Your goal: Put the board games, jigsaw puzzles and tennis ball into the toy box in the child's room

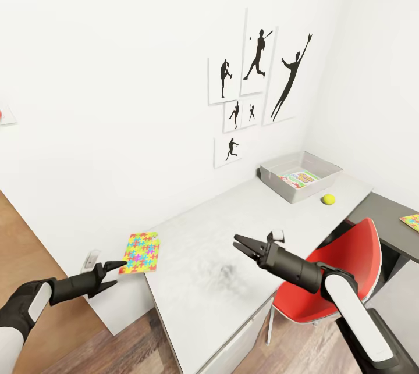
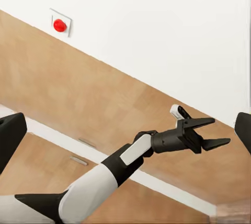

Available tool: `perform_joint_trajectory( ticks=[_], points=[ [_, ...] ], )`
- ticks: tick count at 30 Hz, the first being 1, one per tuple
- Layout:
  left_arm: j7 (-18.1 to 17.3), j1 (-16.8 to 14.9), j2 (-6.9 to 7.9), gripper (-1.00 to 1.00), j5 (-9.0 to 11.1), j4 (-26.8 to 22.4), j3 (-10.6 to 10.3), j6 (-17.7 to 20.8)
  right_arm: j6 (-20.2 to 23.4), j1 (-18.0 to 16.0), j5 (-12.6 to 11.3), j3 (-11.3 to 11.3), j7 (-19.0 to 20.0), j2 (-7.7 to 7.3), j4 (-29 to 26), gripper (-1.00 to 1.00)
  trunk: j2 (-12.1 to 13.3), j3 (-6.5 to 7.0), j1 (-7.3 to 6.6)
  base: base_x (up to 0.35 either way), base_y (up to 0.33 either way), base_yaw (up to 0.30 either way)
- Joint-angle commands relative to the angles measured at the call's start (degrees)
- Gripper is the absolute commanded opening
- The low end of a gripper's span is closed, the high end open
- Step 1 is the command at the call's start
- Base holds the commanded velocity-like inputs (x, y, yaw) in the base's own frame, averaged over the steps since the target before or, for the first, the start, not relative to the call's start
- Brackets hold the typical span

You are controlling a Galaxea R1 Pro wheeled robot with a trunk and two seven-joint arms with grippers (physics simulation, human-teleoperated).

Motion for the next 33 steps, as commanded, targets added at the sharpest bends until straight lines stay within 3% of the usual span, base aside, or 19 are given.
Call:
perform_joint_trajectory(
  ticks=[1, 5, 10, 15, 24, 33],
  points=[
    [-0.2, -0.1, -0.01, 1.00, -0.1, 0.0, 0.2, 0.2, 0.5, -0.1, 0.0, -0.3, 0.1, -0.04, 0.0, 1.00, -0.1, -0.12, 0.03, 0.000, 0.000, 0.000],
    [-0.3, -0.1, -0.01, 1.00, -0.1, 0.0, 0.2, 0.2, 1.8, 0.0, -0.1, -3.0, 0.3, 0.14, 0.0, 1.00, -0.1, -0.12, 0.03, 0.000, 0.000, 0.000],
    [-0.3, -0.1, -0.01, 1.00, -0.1, 0.0, 0.3, 0.1, 2.1, 0.0, -0.1, -4.2, 0.3, 0.52, 0.0, 1.00, -1.7, -0.84, 0.91, 0.000, 0.000, 0.000],
    [-0.3, -0.1, -0.01, 1.00, -0.1, 0.0, 0.3, 0.1, 2.1, 0.0, -0.1, -4.5, 0.3, 0.70, 0.0, 1.00, -3.7, -1.74, 2.01, 0.000, 0.000, 0.000],
    [-0.3, -0.1, 0.05, 1.00, -0.1, 0.0, 0.3, 0.1, 2.1, 0.0, -0.1, -4.7, 0.3, 0.73, 0.0, 1.00, -3.7, -1.74, 2.01, 0.000, 0.000, 0.000],
    [-0.2, -0.1, 0.15, 1.00, -0.1, 0.0, 0.3, 0.1, 2.0, 0.0, -0.1, -5.3, 0.7, 0.06, 0.0, 1.00, -7.3, -3.35, 3.99, 0.000, 0.000, 0.000]
  ],
)
